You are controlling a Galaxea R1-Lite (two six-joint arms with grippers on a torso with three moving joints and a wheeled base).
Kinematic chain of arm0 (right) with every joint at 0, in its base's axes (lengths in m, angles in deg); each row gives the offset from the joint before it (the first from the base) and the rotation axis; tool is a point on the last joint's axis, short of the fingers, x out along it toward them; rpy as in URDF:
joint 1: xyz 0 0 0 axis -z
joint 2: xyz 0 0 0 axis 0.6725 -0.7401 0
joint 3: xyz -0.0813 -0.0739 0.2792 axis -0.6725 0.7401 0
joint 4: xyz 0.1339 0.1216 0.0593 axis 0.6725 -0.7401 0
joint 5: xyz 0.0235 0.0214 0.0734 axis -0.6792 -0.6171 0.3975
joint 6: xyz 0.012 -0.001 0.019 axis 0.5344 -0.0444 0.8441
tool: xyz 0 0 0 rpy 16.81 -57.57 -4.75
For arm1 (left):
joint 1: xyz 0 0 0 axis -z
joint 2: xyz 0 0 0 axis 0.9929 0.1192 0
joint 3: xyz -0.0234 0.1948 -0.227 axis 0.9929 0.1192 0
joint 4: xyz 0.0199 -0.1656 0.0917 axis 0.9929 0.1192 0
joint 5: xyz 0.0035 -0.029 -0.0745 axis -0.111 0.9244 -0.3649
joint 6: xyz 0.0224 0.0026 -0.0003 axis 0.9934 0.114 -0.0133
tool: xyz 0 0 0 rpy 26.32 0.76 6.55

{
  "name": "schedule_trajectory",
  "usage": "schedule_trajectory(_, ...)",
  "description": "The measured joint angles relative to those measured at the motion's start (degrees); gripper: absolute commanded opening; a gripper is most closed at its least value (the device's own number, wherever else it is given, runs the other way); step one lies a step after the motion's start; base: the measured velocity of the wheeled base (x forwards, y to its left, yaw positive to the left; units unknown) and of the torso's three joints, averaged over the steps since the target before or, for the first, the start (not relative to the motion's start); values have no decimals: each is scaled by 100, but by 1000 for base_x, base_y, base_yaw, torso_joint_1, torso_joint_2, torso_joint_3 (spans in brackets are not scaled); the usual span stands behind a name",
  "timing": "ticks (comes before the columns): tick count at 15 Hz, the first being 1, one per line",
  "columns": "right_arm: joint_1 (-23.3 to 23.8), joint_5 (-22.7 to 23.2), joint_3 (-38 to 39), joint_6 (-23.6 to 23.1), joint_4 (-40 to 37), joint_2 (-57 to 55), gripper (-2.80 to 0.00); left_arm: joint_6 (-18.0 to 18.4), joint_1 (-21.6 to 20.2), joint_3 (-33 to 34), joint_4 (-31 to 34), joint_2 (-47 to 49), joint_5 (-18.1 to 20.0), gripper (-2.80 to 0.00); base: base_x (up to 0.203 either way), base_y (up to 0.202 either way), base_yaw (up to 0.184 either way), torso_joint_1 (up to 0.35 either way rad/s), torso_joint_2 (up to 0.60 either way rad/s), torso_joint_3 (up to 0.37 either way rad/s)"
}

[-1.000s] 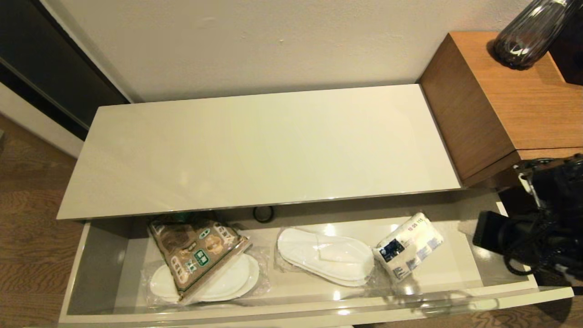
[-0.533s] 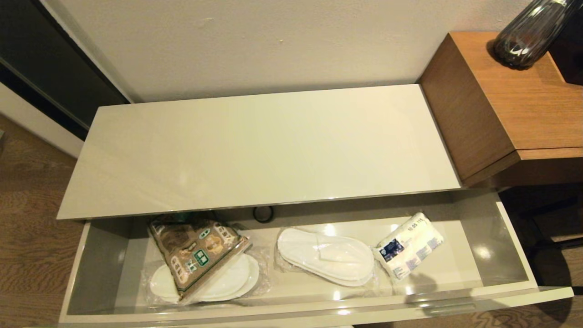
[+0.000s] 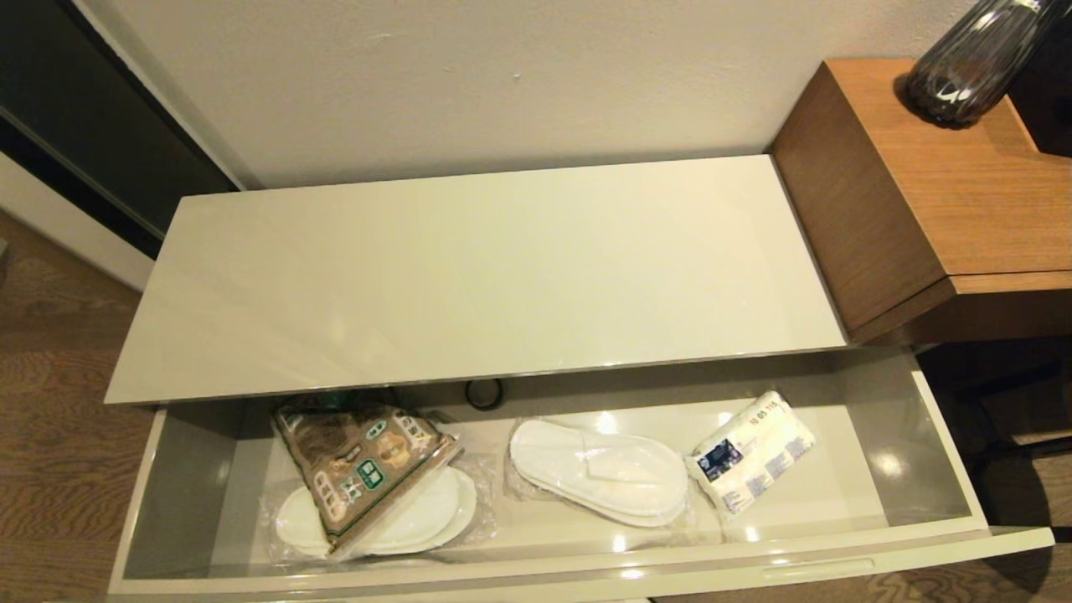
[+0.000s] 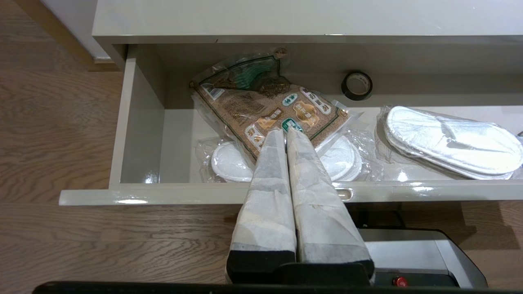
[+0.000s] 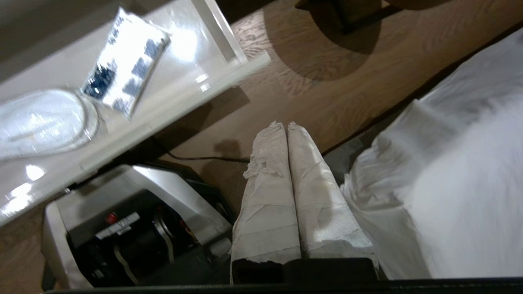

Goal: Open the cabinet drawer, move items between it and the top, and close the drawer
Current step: Take out the disposable slippers from the drawer

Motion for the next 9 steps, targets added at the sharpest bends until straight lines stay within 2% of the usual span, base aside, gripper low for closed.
schedule_trajectory(2, 532, 544, 440, -742, 43, 871, -280, 2, 0, 0, 1, 0, 1, -280, 0, 0, 0, 0, 0, 0)
schedule_trajectory(4, 812, 835, 1161, -1297, 96, 1770, -280, 2, 0, 0, 0, 0, 0, -280, 0, 0, 0, 0, 0, 0)
schedule_trajectory(6, 959, 980, 1802, -1520, 315, 2429, -280, 0, 0, 0, 0, 0, 0, -280, 0, 0, 0, 0, 0, 0)
schedule_trajectory(9, 1019, 1309, 2617, -1675, 1612, 2843, -280, 0, 0, 0, 0, 0, 0, -280, 0, 0, 0, 0, 0, 0)
